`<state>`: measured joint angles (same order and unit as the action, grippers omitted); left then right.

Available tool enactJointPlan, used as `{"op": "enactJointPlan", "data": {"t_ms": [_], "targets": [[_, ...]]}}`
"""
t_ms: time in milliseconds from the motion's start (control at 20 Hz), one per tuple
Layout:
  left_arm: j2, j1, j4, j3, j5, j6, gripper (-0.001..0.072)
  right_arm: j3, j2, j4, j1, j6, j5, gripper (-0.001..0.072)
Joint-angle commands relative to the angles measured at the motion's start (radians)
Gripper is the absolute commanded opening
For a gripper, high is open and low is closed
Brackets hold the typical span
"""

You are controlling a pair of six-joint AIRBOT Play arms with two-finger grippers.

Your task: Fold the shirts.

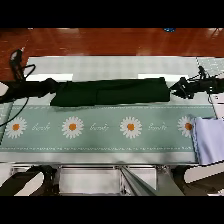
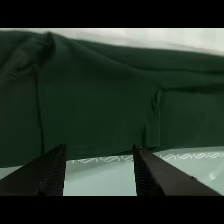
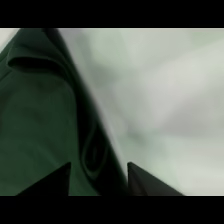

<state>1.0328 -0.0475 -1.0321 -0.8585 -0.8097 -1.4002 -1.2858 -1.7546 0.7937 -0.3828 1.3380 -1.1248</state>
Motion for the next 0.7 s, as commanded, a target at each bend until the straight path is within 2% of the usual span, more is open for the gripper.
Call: {"op": "enactJointPlan", "data": {"t_ms": [0, 100, 150, 200, 250, 300, 350, 400, 450, 650], "targets": [[0.030, 0.061, 0.011, 0.050, 0.049, 0.000, 0.0505, 0.003, -0.059, -0.099, 0.064, -0.019, 0.028, 0.0417], [0.058, 0.060, 0.043, 0.050, 0.051, 0.000, 0.0505, -0.001, -0.074, -0.113, 0.108, -0.023, 0.051, 0.0401], [0.071, 0.060, 0.054, 0.050, 0.050, 0.000, 0.0505, -0.003, -0.075, -0.111, 0.130, -0.025, 0.065, 0.0352], [0.084, 0.060, 0.066, 0.050, 0.051, 0.000, 0.0505, -0.007, -0.074, -0.111, 0.145, -0.031, 0.074, 0.0238], [0.095, 0.060, 0.073, 0.050, 0.051, 0.000, 0.0504, -0.017, -0.074, -0.114, 0.152, -0.054, 0.065, 0.0043], [0.103, 0.060, 0.076, 0.050, 0.051, 0.000, 0.0487, -0.033, -0.072, -0.120, 0.156, -0.068, 0.037, 0.0026], [0.108, 0.060, 0.076, 0.050, 0.050, 0.000, 0.0315, -0.047, -0.060, -0.107, 0.151, -0.069, 0.008, 0.0026], [0.110, 0.060, 0.081, 0.050, 0.051, 0.000, 0.0043, -0.049, -0.030, -0.080, 0.142, -0.068, -0.010, 0.0025], [0.110, 0.061, 0.101, 0.047, 0.050, 0.000, 0.0017, -0.049, 0.009, -0.036, 0.136, -0.067, -0.033, 0.0025], [0.127, 0.154, 0.173, 0.003, 0.090, 0.018, 0.0016, 0.050, 0.285, 0.195, 0.132, -0.027, -0.072, 0.0025]]}}
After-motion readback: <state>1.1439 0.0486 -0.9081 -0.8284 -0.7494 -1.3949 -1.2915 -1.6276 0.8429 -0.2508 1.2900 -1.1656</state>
